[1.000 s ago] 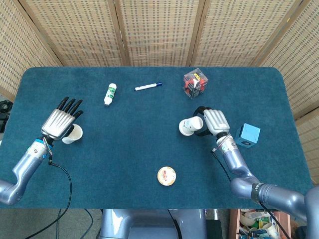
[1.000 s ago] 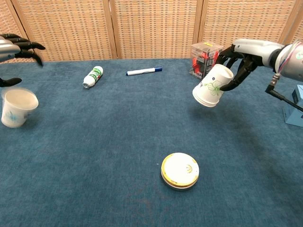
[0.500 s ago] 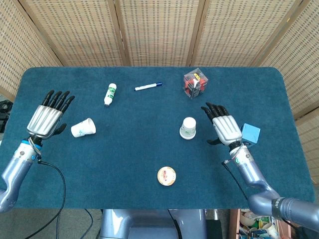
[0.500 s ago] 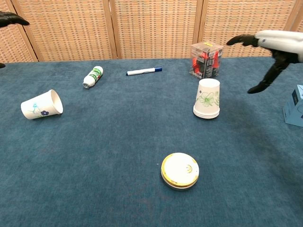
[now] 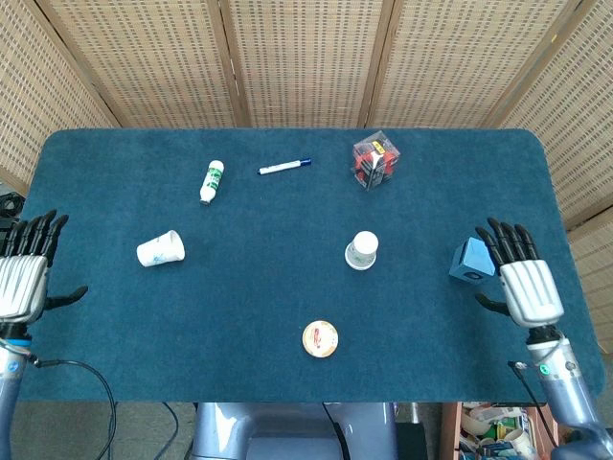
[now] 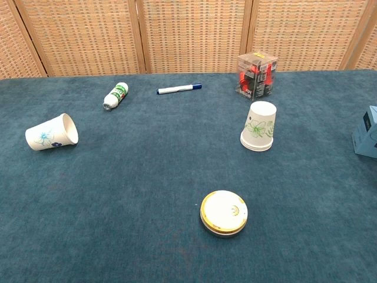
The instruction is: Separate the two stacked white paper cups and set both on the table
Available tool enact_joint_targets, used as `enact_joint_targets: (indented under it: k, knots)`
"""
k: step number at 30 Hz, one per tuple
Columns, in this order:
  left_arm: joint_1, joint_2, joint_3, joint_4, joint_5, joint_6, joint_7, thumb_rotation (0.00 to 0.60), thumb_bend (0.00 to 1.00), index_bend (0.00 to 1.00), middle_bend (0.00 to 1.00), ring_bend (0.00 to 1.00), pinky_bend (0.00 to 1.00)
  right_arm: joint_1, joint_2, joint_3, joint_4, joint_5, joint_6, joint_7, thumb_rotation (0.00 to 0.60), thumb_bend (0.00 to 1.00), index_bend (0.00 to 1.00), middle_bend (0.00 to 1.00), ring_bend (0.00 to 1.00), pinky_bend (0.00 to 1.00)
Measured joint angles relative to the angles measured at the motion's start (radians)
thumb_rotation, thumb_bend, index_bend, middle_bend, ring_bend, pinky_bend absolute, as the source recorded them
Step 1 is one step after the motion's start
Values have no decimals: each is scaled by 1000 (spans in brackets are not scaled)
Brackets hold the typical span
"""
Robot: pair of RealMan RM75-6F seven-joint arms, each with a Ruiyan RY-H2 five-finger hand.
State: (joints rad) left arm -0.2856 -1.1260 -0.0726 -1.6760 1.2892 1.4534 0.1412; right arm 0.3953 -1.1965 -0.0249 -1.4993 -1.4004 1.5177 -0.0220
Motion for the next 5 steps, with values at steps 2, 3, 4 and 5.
enact_joint_targets:
  k: [2,3,4,5]
  knots:
    - [33,0,23,-13,15,30,-10,600,120,0,0,0,0,-45,0,-15,10,-33,60,11,600,0,0,0,0,0]
    - [45,0,32,-16,21,40,-15,600,121,0,0,0,0,-67,-1,-22,13,-50,92,15,600,0,0,0,0,0]
    - [56,-1,40,-19,28,48,-20,600,120,0,0,0,0,-83,-3,-27,15,-63,116,16,600,0,0,0,0,0]
    - [66,-1,48,-20,37,55,-24,600,120,0,0,0,0,-99,-7,-31,18,-77,138,16,600,0,0,0,0,0]
